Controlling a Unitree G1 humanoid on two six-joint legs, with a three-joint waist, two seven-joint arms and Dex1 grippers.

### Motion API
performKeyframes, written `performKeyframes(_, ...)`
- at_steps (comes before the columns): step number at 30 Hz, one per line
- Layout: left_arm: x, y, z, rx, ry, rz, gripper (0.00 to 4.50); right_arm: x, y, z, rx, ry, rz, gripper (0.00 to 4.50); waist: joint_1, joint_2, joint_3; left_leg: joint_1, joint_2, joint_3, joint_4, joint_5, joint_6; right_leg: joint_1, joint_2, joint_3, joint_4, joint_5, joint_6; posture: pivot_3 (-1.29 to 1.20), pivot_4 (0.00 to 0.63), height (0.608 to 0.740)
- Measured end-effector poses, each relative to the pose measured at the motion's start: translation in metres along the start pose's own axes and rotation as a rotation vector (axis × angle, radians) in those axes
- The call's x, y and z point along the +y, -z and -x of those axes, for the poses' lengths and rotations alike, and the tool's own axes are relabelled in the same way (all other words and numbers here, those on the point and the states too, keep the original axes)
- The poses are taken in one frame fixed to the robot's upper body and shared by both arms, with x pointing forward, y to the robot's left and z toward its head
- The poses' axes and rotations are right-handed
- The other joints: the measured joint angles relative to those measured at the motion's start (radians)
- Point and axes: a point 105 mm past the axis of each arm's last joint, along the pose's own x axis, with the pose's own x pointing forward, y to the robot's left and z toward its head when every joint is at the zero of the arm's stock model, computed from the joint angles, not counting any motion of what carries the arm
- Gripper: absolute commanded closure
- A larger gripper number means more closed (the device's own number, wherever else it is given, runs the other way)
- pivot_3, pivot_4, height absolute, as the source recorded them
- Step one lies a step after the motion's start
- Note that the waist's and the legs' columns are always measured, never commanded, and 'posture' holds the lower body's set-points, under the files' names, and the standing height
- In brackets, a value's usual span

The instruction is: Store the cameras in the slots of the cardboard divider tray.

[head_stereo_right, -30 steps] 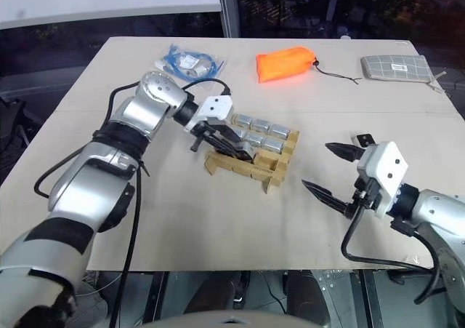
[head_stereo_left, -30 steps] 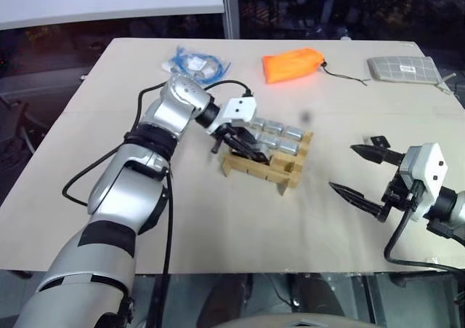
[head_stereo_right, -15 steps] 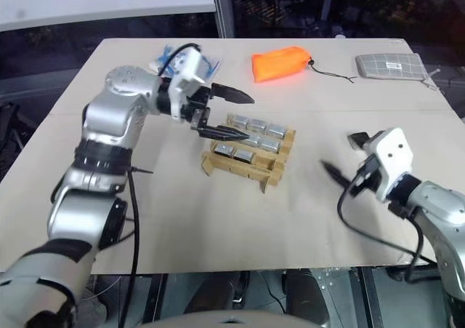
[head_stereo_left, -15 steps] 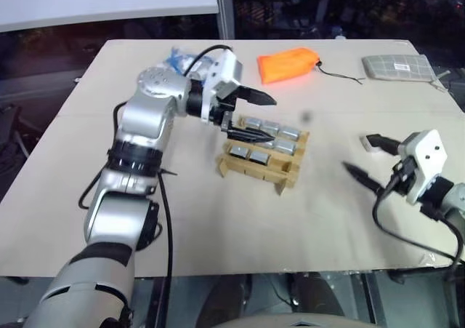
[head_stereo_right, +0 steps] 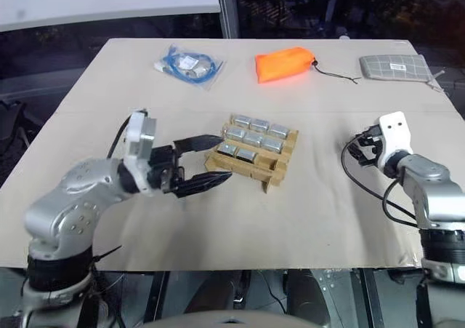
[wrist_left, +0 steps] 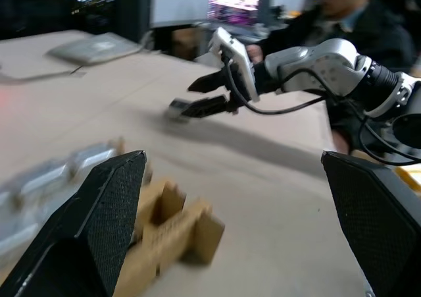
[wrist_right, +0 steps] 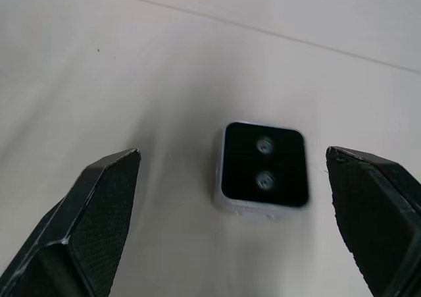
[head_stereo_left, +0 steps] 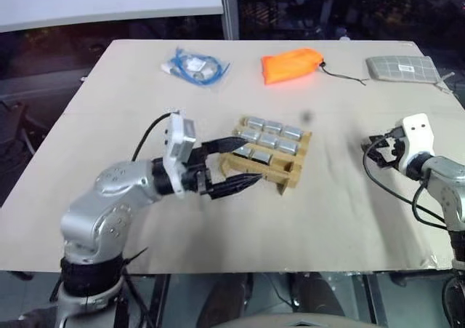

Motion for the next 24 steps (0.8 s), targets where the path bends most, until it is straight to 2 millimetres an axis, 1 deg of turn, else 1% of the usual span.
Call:
performKeyframes(4, -0.007, 0.004, 0.005, -0.002, -0.030, 0.011, 0.06, -0.006, 0.006, -0.010, 0.031, 0.008, -0.017, 0.00, 0.008, 0.000, 0.000, 0.000, 0.000, 0.000, 0.000, 0.000, 0.000, 0.000, 0.000, 0.000, 0.000, 0.000, 0.000, 0.00, 0.150, 0.740)
performKeyframes(7, -0.009, 0.004, 0.005, -0.002, -0.047, 0.001, 0.00, -0.009, 0.010, -0.014, 0.048, 0.006, -0.035, 0.89, 0.006, 0.000, 0.000, 0.000, 0.000, 0.000, 0.000, 0.000, 0.000, 0.000, 0.000, 0.000, -0.001, 0.000, 0.000, 0.00, 0.150, 0.740)
performKeyframes(8, -0.009, 0.003, 0.006, 0.000, -0.051, -0.008, 0.00, -0.009, 0.014, -0.016, 0.061, 0.008, -0.039, 1.30, 0.006, 0.000, 0.000, 0.000, 0.000, 0.000, 0.000, 0.000, 0.000, 0.000, 0.000, 0.000, -0.001, 0.000, 0.000, 0.00, 0.150, 0.740)
performKeyframes(9, -0.008, 0.003, 0.006, 0.004, -0.054, -0.013, 0.00, -0.010, 0.017, -0.016, 0.071, 0.011, -0.041, 1.80, 0.006, 0.000, 0.000, 0.000, 0.000, 0.000, 0.000, 0.000, 0.000, 0.000, 0.000, 0.000, -0.001, 0.000, 0.000, 0.00, 0.150, 0.740)
performKeyframes(10, -0.008, 0.003, 0.006, 0.005, -0.055, -0.015, 0.00, -0.010, 0.018, -0.016, 0.069, 0.008, -0.041, 2.41, 0.005, 0.000, 0.000, 0.000, 0.000, 0.000, -0.001, 0.000, 0.000, 0.000, 0.000, 0.000, -0.001, 0.000, 0.000, 0.00, 0.150, 0.740)
performKeyframes(11, -0.008, 0.003, 0.006, 0.004, -0.054, -0.016, 0.00, -0.009, 0.017, -0.017, 0.066, 0.005, -0.039, 2.54, 0.005, 0.000, 0.000, 0.000, 0.000, 0.000, 0.000, 0.000, 0.000, 0.000, 0.000, 0.000, -0.001, 0.000, 0.000, 0.00, 0.150, 0.740)
performKeyframes(16, -0.008, 0.000, 0.006, -0.001, -0.045, -0.032, 0.00, -0.010, 0.018, -0.016, 0.066, 0.013, -0.025, 2.54, 0.005, 0.000, 0.000, 0.000, 0.000, 0.000, 0.000, 0.000, 0.000, 0.000, 0.000, 0.000, -0.001, 0.000, 0.000, 0.00, 0.150, 0.740)
performKeyframes(20, -0.004, 0.000, 0.002, -0.011, -0.038, -0.020, 0.00, -0.008, 0.019, -0.010, 0.033, 0.022, 0.040, 2.54, 0.007, 0.001, 0.000, 0.000, 0.000, 0.000, -0.001, 0.000, 0.000, 0.000, 0.000, 0.000, -0.001, 0.000, 0.000, 0.00, 0.150, 0.740)
performKeyframes(21, 0.000, -0.002, -0.001, -0.040, -0.059, 0.009, 0.00, -0.002, 0.013, 0.000, -0.028, -0.011, 0.137, 2.54, 0.011, 0.002, 0.000, -0.001, 0.000, -0.001, -0.001, 0.000, 0.000, -0.001, 0.000, -0.001, -0.002, 0.000, 0.000, 0.00, 0.150, 0.740)
performKeyframes(22, 0.001, -0.002, -0.002, -0.041, -0.067, 0.015, 0.00, 0.002, 0.008, 0.001, -0.051, -0.026, 0.155, 2.54, 0.008, 0.002, 0.000, -0.001, 0.000, -0.001, -0.001, 0.000, 0.000, 0.000, 0.000, -0.001, -0.002, 0.000, 0.000, 0.00, 0.150, 0.740)
performKeyframes(24, 0.005, -0.007, -0.008, -0.069, -0.078, 0.067, 0.00, 0.015, -0.007, 0.015, -0.133, -0.085, 0.264, 2.54, 0.006, 0.003, 0.001, -0.001, 0.000, -0.001, -0.001, 0.000, 0.000, 0.000, 0.000, -0.001, -0.002, 0.000, 0.000, 0.00, 0.150, 0.740)
